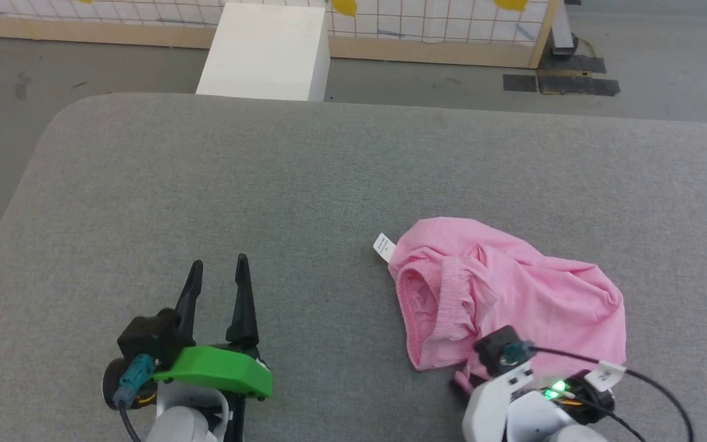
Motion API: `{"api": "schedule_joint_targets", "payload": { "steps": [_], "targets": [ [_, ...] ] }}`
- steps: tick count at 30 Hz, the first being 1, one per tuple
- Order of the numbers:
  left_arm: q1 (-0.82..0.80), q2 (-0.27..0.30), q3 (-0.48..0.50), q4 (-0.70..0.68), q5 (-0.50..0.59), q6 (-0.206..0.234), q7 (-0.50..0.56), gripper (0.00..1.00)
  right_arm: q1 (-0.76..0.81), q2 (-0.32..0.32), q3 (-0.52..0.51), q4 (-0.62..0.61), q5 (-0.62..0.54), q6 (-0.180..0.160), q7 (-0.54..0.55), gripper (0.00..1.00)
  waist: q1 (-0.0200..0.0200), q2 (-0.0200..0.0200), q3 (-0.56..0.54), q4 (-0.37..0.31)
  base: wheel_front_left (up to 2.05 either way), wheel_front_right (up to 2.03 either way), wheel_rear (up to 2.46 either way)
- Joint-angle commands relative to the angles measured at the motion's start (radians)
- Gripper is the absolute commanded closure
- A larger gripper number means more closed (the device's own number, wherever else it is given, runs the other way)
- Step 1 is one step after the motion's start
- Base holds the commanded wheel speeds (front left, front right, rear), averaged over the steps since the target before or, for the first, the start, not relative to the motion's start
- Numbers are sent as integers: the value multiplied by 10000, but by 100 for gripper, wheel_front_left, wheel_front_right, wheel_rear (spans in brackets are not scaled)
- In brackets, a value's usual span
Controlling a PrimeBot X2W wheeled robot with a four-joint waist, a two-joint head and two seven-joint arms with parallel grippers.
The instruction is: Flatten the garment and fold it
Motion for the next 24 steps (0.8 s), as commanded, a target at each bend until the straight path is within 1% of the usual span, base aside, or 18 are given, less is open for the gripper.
{"api": "schedule_joint_targets", "payload": {
  "steps": [1,4,6,11,13,16,17,18,19,21,24],
  "targets": [
    [-22,-27,27,35,-14,34,-45,0,461,-15,-108,333,188,-11,344,100,0,0,-115,-11,0,0,0],
    [99,-27,98,92,-2,43,-45,0,1023,9,-1048,-255,446,-11,349,100,0,0,-345,-154,0,0,0],
    [181,-27,134,122,18,23,-45,0,1518,40,-2013,-908,501,-11,369,100,0,0,-523,-316,0,0,0],
    [357,-27,220,177,64,-54,-45,0,2452,149,-4917,-2982,192,-11,429,100,0,0,-853,-892,0,0,0],
    [361,-27,247,174,59,-78,-45,0,2516,183,-6046,-3534,40,-11,373,100,0,0,-914,-1114,0,0,0],
    [348,-27,211,187,44,-107,-45,0,2395,204,-7299,-3810,-308,-11,230,100,0,0,-971,-1357,0,0,0],
    [348,-27,190,202,37,-107,-45,0,2299,207,-7627,-3784,-439,-11,102,92,0,0,-997,-1434,0,0,0],
    [347,-27,170,217,32,-104,-45,0,2219,208,-7858,-3696,-520,-11,-36,9,0,0,-1016,-1476,0,0,0],
    [344,-27,142,231,27,-100,-45,0,2114,209,-8143,-3497,-540,-11,-190,0,0,0,-1033,-1505,0,0,0],
    [346,-27,102,262,24,-113,-45,0,1917,210,-8411,-3202,-483,-11,-576,0,0,0,-1074,-1536,0,0,0],
    [371,-27,79,298,26,-139,-45,0,1722,211,-8253,-3041,-133,-11,-1252,0,0,0,-1111,-1579,0,0,0]
  ]
}}
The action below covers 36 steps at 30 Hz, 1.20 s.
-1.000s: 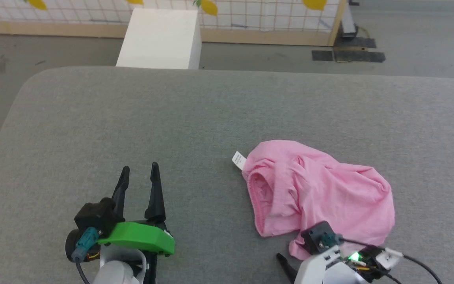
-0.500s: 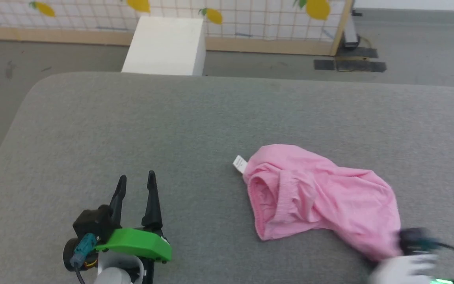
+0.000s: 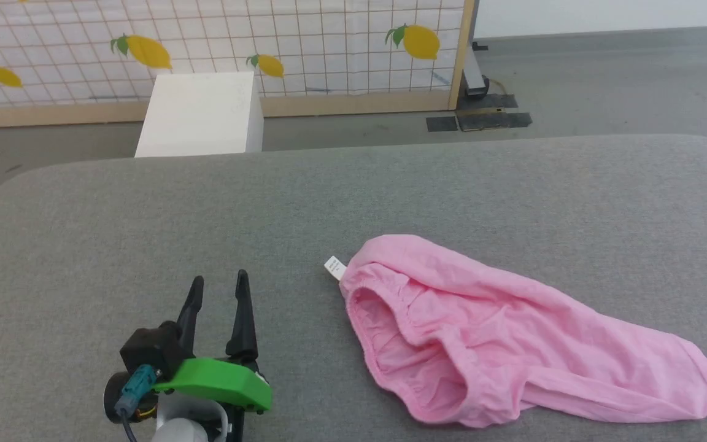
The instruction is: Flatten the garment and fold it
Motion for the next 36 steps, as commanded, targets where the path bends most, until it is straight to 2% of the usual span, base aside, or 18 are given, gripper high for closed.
{"api": "schedule_joint_targets", "payload": {
  "steps": [1,6,11,16,25,26,27,31,36],
  "targets": [
    [131,-22,-19,46,32,-71,-45,0,-213,28,221,57,212,-15,-379,0,0,0,-48,-60,0,0,0],
    [4,-22,-810,307,-101,-382,184,0,-95,28,1304,241,708,-15,-1305,0,0,0,6,-27,0,0,0],
    [-484,-22,-2493,908,-272,-714,1495,0,-101,29,1942,420,932,-15,-1557,0,0,0,146,36,0,0,0],
    [-1179,-22,-3634,1806,-783,-105,3508,0,-275,29,2434,502,1020,-15,-1618,0,0,0,354,-57,0,0,0],
    [-2475,-22,-4590,3028,-1511,657,5633,0,-506,29,2999,574,1171,-15,-1658,0,0,0,717,-349,0,0,0],
    [-2647,-19,-4650,3239,-1472,706,5843,54,-536,29,3075,582,1213,-15,-1670,0,0,0,763,-387,0,0,0],
    [-2785,-7,-4657,3351,-1455,691,5902,100,-561,29,3135,589,1249,-15,-1679,0,0,0,804,-419,0,0,0],
    [-3244,317,-4065,3474,-1515,874,5202,100,-681,29,3316,631,1292,-15,-1759,0,0,0,972,-541,0,0,0],
    [-3511,1211,-2925,3406,-1682,1294,4110,100,-796,29,3409,657,1314,-15,-1882,0,0,0,1232,-598,0,0,0]
  ]
}}
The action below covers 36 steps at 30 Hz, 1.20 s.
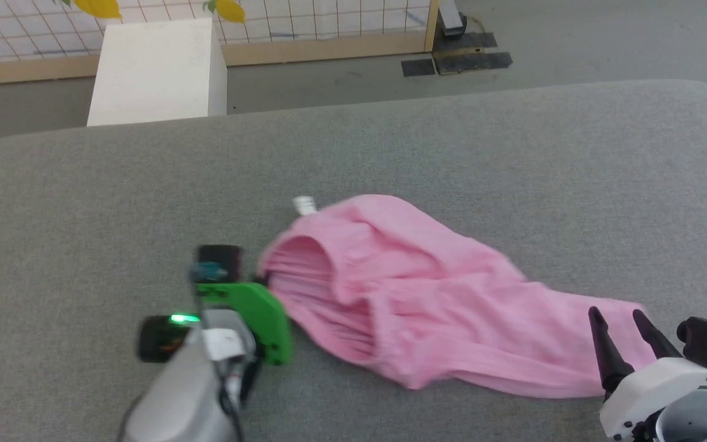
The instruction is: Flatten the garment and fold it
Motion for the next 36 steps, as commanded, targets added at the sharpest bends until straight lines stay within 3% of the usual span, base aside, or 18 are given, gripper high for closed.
{"api": "schedule_joint_targets", "payload": {
  "steps": [1,8,9,10,17,21,25,31,36],
  "targets": [
    [-198,334,314,-5,-162,141,-225,100,-232,5,54,8,64,-15,-93,0,0,0,154,-37,0,0,0],
    [-193,1331,1653,173,-621,505,-1128,100,-435,5,341,11,51,-15,-172,0,0,0,448,35,0,0,0],
    [-149,1370,1742,198,-673,498,-1251,59,-455,5,379,18,38,-15,-179,0,0,0,446,60,0,0,0],
    [-70,1372,1864,208,-792,458,-1402,0,-469,5,423,25,19,-15,-187,0,0,0,430,93,0,0,0],
    [947,1267,1941,-380,-920,107,-2667,0,-314,5,581,-95,-114,-15,-244,0,0,0,-73,406,0,0,0],
    [1818,1151,1373,-1435,-806,-428,-2979,0,-97,5,523,-215,-113,-15,-194,0,0,0,-474,592,0,0,0],
    [2491,1282,313,-2617,-538,-1159,-2397,0,130,5,446,-373,-76,-15,-132,0,0,0,-718,751,0,0,0],
    [2893,1682,-752,-3500,-294,-1620,-929,0,260,5,469,-554,1,-15,-54,0,0,0,-755,817,0,0,0],
    [2889,1758,-958,-3489,-415,-1621,-196,0,253,5,621,-540,98,-15,-80,0,0,0,-691,679,0,0,0]
  ]
}}
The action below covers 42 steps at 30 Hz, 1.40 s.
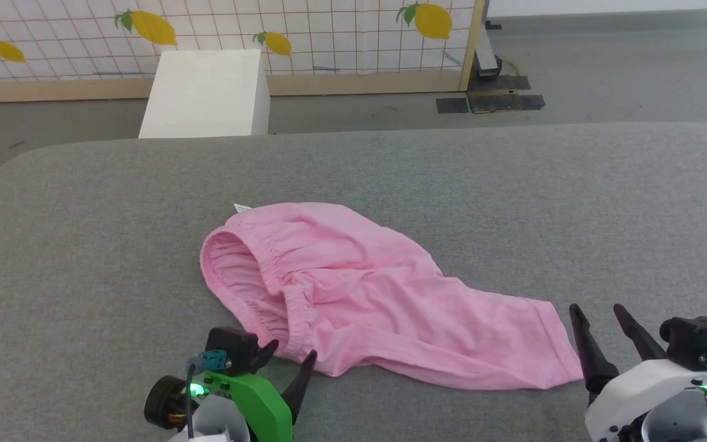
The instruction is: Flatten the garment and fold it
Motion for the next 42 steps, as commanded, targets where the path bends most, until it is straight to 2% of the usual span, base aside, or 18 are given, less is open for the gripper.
{"api": "schedule_joint_targets", "payload": {
  "steps": [1,4,5,7,8,9,14,17,19,23,28,33,35,36,37,42],
  "targets": [
    [4,43,-22,16,-21,-7,95,0,88,3,46,-2,102,-15,-22,0,0,0,48,-87,0,0,0],
    [-86,-14,-53,250,-141,56,435,0,53,3,144,66,120,-15,-33,0,0,0,102,-253,0,0,0],
    [-112,-40,-79,321,-192,78,592,3,45,3,154,83,136,-15,-32,0,0,0,119,-315,0,0,0],
    [-157,-82,-76,351,-260,112,696,60,32,3,156,101,140,-15,-34,0,0,0,140,-432,0,0,0],
    [-170,-94,-55,340,-273,135,673,82,33,3,148,106,147,-15,-36,0,0,0,150,-474,0,0,0],
    [-175,-100,-35,326,-278,165,641,100,46,3,136,109,151,-15,-28,0,0,0,158,-516,0,0,0],
    [53,-94,194,292,-418,490,547,100,240,3,165,286,118,-15,422,0,0,0,144,-650,0,0,0],
    [364,-93,591,144,-553,914,203,100,428,3,220,406,144,-15,981,0,0,0,122,-666,0,0,0],
    [851,-113,1095,-172,-757,1366,-347,100,498,3,38,625,110,-15,1425,0,0,0,187,-514,0,0,0],
    [931,-89,1061,-324,-790,1323,-400,100,155,3,-251,1106,62,-15,1513,0,0,0,356,-302,0,0,0],
    [739,-181,941,-335,-777,1264,-387,100,-437,3,-254,1944,-11,-15,2194,0,0,0,562,-40,0,0,0],
    [632,-250,889,-264,-779,1253,-449,100,-689,3,133,2640,-282,-15,3541,0,0,0,650,112,0,0,0],
    [622,-259,883,-239,-791,1249,-469,100,-701,3,213,2660,-276,-15,3946,62,0,0,646,140,0,0,0],
    [618,-262,883,-224,-801,1248,-482,100,-711,3,224,2590,-229,-15,4010,86,0,0,633,149,0,0,0],
    [619,-260,883,-210,-813,1242,-495,100,-706,3,238,2514,-215,-15,4033,100,0,0,611,148,0,0,0],
    [639,-231,863,-332,-945,1051,-564,100,-543,3,219,1925,20,-15,3994,100,0,0,341,73,0,0,0]
  ]
}}
